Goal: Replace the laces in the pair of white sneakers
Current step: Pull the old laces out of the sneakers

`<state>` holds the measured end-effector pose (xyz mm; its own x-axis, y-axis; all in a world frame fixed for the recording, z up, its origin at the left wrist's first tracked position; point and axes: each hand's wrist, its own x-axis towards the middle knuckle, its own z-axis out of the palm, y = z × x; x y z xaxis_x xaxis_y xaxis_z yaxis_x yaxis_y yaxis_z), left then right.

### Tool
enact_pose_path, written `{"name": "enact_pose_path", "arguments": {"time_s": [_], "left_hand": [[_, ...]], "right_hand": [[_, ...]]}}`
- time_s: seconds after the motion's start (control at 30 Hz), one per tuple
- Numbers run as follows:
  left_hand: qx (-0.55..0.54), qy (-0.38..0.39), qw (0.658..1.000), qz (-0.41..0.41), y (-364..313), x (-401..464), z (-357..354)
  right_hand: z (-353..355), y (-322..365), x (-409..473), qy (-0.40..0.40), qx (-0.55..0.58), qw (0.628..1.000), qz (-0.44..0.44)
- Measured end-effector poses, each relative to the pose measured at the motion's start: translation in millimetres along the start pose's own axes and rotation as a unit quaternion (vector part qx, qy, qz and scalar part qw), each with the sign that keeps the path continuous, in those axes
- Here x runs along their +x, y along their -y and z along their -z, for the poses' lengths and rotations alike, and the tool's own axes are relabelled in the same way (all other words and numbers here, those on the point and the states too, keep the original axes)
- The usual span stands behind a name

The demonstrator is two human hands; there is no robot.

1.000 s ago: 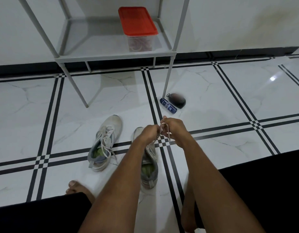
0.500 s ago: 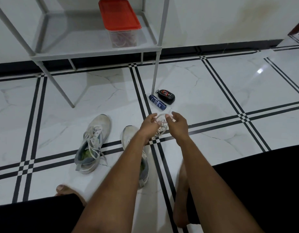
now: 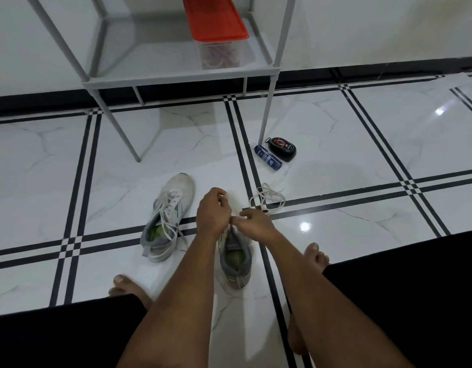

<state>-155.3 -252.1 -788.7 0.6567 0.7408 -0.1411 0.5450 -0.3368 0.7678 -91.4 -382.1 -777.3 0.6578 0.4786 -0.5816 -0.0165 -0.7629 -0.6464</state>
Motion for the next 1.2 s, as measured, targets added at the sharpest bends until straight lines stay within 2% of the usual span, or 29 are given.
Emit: {"name": "enact_pose_path", "arguments": {"time_s": [0.07, 0.17, 0.27, 0.4, 0.53, 0.67, 0.73, 0.83, 0.93, 1.0, 1.2], "left_hand": [[0.036, -0.042, 0.998, -0.013, 8.6, 3.9, 17.0], [0.179, -0.119, 0.976, -0.016, 24.8, 4.2, 44.9], [0.239, -0.138, 0.960, 0.034, 47.8, -3.6, 68.2], [0.191, -0.106, 0.968, 0.126, 81.2, -21.2, 91.8], [0.189, -0.055, 0.977, 0.087, 101.5, -32.9, 104.6], [0.167, -0.033, 0.979, 0.111, 111.8, -44.7, 121.4], [0.131, -0.029, 0.983, 0.124, 116.9, -50.7, 124.4], [0.084, -0.048, 0.988, 0.119, 132.0, -56.3, 127.5], [0.036, -0.072, 0.990, 0.117, 143.7, -61.4, 131.6], [0.007, -0.071, 0.987, 0.144, 145.3, -64.3, 137.8], [-0.029, -0.087, 0.981, 0.169, 153.9, -67.9, 146.4]], "right_hand": [[-17.9, 7.3, -7.0, 0.024, -0.053, 0.998, -0.017], [-39.4, 14.0, -20.0, 0.047, -0.173, 0.983, -0.037], [-46.8, 11.5, -27.5, 0.036, -0.241, 0.970, -0.008], [-55.2, 11.7, -33.6, -0.027, -0.252, 0.967, 0.017], [-60.1, 15.2, -32.8, -0.051, -0.245, 0.968, 0.009], [-72.8, 26.2, -24.0, -0.036, -0.226, 0.973, 0.007], [-81.8, 32.3, -18.8, -0.062, -0.256, 0.965, 0.001], [-102.0, 50.1, -18.3, -0.120, -0.307, 0.942, 0.067], [-124.4, 75.5, -24.5, -0.061, -0.260, 0.950, 0.163], [-136.9, 90.8, -34.1, -0.005, -0.216, 0.962, 0.165], [-144.5, 100.0, -37.6, 0.047, -0.241, 0.956, 0.161]]}}
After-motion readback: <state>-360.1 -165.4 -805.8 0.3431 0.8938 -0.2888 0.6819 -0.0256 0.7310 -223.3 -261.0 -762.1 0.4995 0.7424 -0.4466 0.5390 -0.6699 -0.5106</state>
